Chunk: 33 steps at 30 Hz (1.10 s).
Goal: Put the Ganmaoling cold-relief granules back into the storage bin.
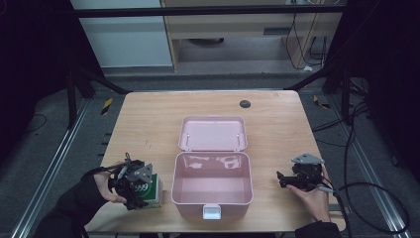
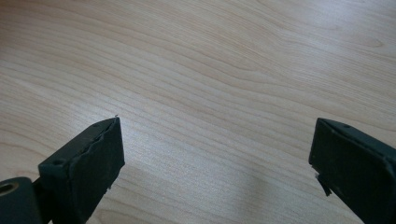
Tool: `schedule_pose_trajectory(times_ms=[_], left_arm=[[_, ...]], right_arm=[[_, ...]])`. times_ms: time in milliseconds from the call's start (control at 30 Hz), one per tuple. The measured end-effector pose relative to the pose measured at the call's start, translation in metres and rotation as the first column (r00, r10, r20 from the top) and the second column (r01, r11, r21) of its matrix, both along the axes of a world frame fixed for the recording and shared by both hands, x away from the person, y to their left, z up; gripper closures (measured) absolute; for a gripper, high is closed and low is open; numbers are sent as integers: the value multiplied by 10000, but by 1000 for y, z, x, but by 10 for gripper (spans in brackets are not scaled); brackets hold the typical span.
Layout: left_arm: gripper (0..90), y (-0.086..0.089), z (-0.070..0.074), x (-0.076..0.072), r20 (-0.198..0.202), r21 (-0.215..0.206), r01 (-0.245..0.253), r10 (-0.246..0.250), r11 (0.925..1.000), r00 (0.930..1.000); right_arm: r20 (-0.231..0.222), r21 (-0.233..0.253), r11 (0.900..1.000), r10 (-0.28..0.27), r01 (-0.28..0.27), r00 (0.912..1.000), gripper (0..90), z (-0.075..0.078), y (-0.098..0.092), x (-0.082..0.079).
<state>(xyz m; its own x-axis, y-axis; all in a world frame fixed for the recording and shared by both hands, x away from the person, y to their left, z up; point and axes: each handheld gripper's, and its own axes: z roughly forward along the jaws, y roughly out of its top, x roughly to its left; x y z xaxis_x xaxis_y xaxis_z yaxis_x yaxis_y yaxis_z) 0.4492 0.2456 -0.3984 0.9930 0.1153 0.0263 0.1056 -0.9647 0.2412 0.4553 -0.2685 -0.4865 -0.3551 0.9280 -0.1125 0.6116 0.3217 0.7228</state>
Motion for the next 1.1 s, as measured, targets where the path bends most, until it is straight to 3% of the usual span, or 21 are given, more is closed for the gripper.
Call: schedule_pose_trajectory(times_ms=[133,667,1100], left_arm=[[143,2,11,-2,-80,-348,-36,33,9994,10000],[145,-1,58,1,238,-743,-128,146,9972,9996],[146,-7,83,4,378,-1055,-156,197,9943,9991]], right_arm=[[51,-17,10000,-18,18,10000,37,0,0,0],[14,-96,9999,-46,46,10000,38,0,0,0],[6,-130,9999,-40,40,10000,36,0,-1,0]])
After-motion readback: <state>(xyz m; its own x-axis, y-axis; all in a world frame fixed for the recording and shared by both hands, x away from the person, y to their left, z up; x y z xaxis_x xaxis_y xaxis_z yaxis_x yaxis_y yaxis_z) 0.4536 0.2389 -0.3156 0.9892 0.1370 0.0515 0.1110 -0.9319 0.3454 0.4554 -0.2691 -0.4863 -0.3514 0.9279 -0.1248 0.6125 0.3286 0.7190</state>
